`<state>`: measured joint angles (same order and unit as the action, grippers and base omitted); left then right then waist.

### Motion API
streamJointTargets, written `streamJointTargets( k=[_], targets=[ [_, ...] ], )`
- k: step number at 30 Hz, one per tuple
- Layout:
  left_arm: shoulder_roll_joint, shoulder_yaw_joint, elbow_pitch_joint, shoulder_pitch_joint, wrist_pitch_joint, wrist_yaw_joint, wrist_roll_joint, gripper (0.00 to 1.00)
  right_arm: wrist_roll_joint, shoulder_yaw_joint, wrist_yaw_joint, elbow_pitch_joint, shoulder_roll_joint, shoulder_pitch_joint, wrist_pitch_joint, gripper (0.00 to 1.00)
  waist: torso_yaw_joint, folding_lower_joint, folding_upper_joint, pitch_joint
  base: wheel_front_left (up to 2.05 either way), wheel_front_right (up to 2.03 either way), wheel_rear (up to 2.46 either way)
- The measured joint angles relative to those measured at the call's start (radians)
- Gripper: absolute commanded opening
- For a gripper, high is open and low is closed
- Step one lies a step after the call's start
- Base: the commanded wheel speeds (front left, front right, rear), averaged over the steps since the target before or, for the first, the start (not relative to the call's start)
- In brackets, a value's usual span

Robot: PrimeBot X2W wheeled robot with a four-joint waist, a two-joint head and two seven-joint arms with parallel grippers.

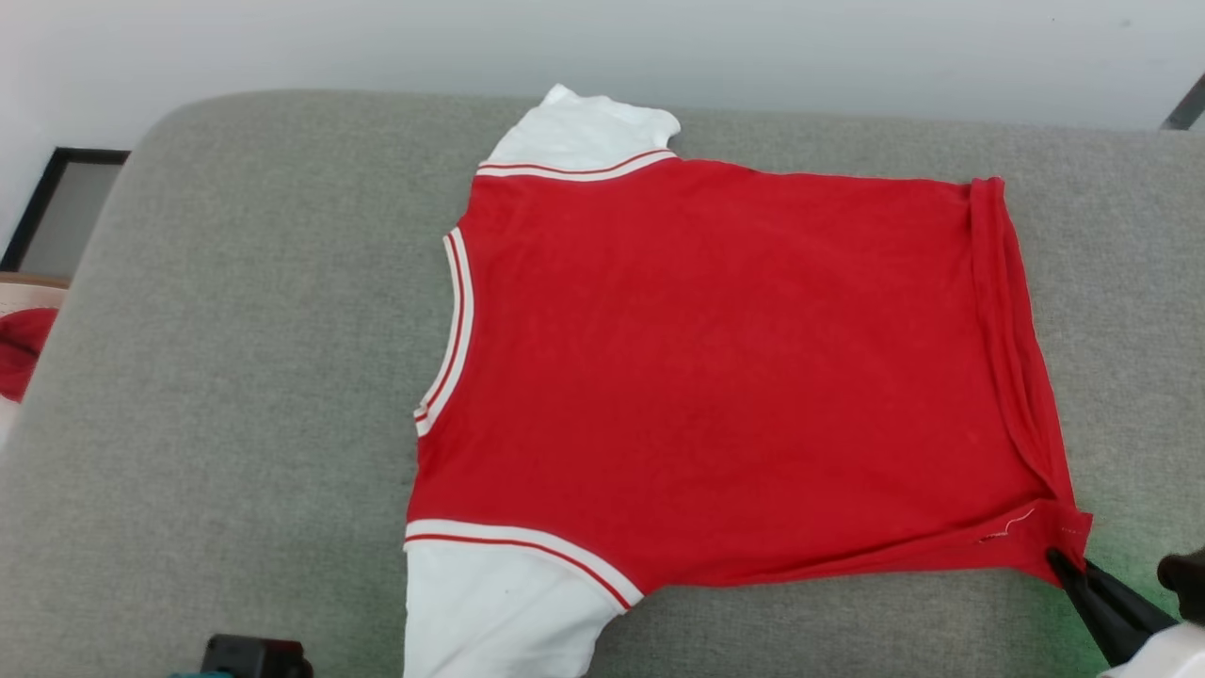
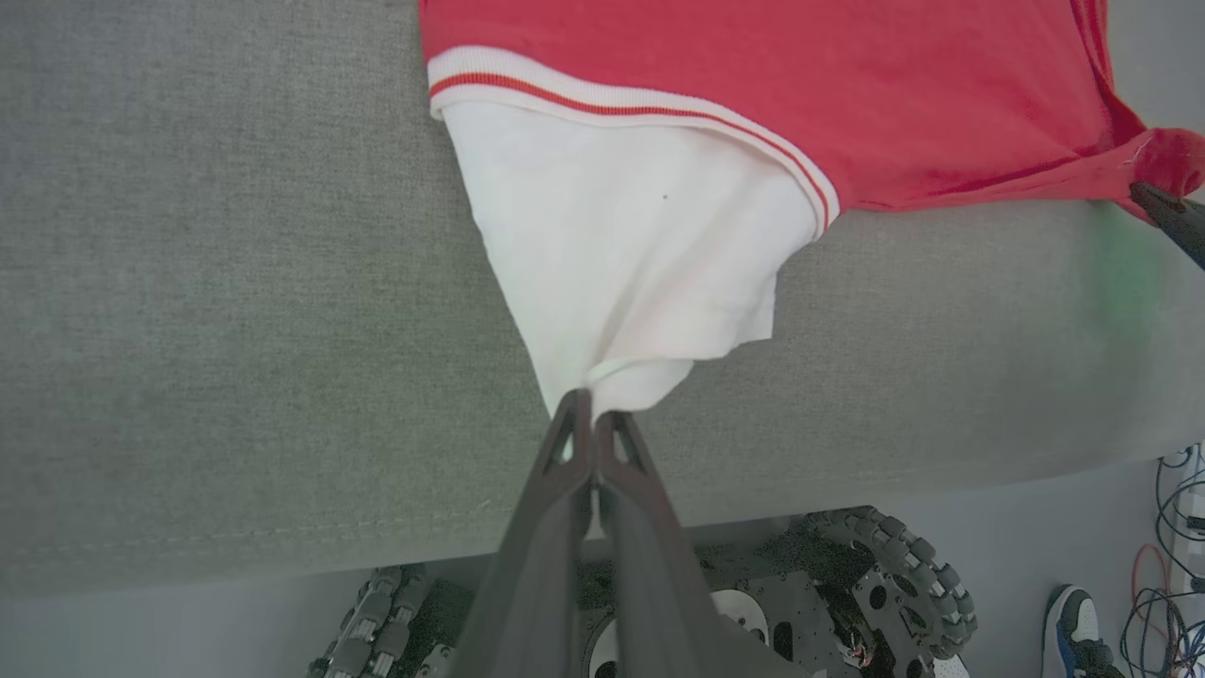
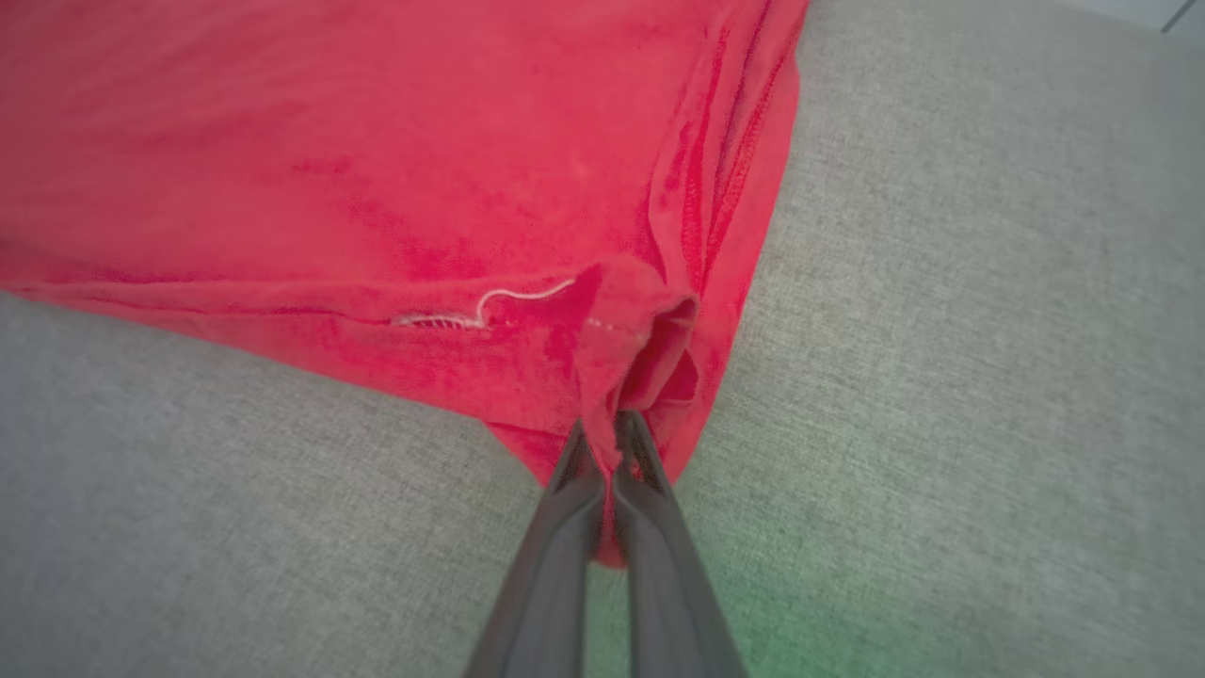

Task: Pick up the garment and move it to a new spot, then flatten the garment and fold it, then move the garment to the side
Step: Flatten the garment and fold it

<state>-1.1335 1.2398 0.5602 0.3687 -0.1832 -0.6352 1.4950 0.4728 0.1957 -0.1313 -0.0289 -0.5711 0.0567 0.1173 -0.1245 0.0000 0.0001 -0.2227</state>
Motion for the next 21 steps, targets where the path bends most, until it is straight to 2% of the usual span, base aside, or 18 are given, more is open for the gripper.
streamJointTargets(
  k=[6, 11, 14, 16, 19, 21],
  targets=[
    [-0.056, -0.027, 0.062, 0.033, 0.005, -0.03, -0.022, 0.0, -0.003, -0.052, 0.0, 0.098, 0.02, 0.039, 0.043, 0.0, 0.018, 0.0, 0.0, -0.015, 0.0, 0.0, 0.0],
    [-0.133, -0.058, 0.107, 0.163, 0.094, -0.041, -0.117, 0.0, -0.008, -0.076, 0.0, 0.161, 0.045, 0.008, 0.082, 0.0, 0.035, 0.0, 0.0, -0.025, 0.0, 0.0, 0.0],
    [-0.165, -0.076, 0.098, 0.266, 0.188, -0.011, -0.188, 0.0, -0.019, -0.073, 0.0, 0.183, 0.058, -0.056, 0.114, 0.0, 0.048, 0.0, 0.0, -0.032, 0.0, 0.0, 0.0],
    [-0.169, -0.084, 0.068, 0.337, 0.258, 0.029, -0.233, 0.0, -0.024, -0.073, 0.0, 0.178, 0.064, -0.1, 0.13, 0.0, 0.053, 0.0, 0.0, -0.04, 0.0, 0.0, 0.0],
    [-0.142, -0.097, -0.009, 0.438, 0.353, 0.101, -0.284, 0.0, -0.036, -0.064, 0.0, 0.156, 0.074, -0.172, 0.151, 0.0, 0.058, 0.0, 0.0, -0.054, 0.0, 0.0, 0.0],
    [-0.105, -0.109, -0.07, 0.498, 0.398, 0.15, -0.301, 0.0, -0.045, -0.058, 0.0, 0.138, 0.082, -0.219, 0.161, 0.0, 0.061, 0.0, 0.0, -0.065, 0.0, 0.0, 0.0]
  ],
)
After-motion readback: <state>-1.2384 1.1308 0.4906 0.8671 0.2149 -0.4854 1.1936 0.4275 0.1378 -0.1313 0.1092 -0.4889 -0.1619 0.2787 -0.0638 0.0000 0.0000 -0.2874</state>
